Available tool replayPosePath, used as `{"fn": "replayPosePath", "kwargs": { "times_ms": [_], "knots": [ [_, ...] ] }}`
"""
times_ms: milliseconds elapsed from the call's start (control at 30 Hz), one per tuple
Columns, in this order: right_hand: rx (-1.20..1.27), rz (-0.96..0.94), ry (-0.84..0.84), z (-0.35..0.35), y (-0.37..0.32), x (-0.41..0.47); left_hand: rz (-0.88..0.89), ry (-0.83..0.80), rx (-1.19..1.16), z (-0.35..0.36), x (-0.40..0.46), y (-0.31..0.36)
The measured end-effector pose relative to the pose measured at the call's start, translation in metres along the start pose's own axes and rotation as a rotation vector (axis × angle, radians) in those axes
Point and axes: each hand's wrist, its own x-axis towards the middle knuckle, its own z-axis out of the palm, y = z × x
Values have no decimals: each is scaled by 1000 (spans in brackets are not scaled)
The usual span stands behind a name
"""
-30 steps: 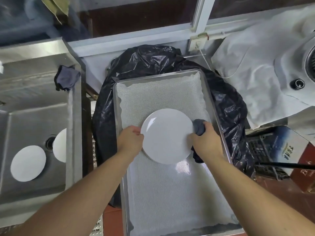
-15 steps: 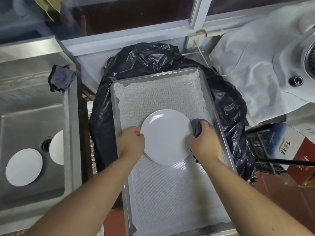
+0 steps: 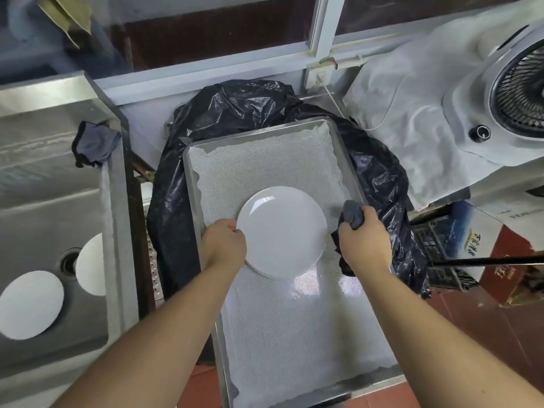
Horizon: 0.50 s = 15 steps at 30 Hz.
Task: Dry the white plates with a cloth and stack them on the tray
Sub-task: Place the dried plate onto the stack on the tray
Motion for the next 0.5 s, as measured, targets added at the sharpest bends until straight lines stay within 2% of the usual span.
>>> {"fn": "replayPosePath", "kwargs": {
  "times_ms": [267,500],
  "knots": [
    [-18,-9,14,-26,7,-23,21,-66,-20,-22,-10,2],
    [-29,-63,-1,-57,-7,-62,153,-146,34,-59,-50,-15]
  ]
}}
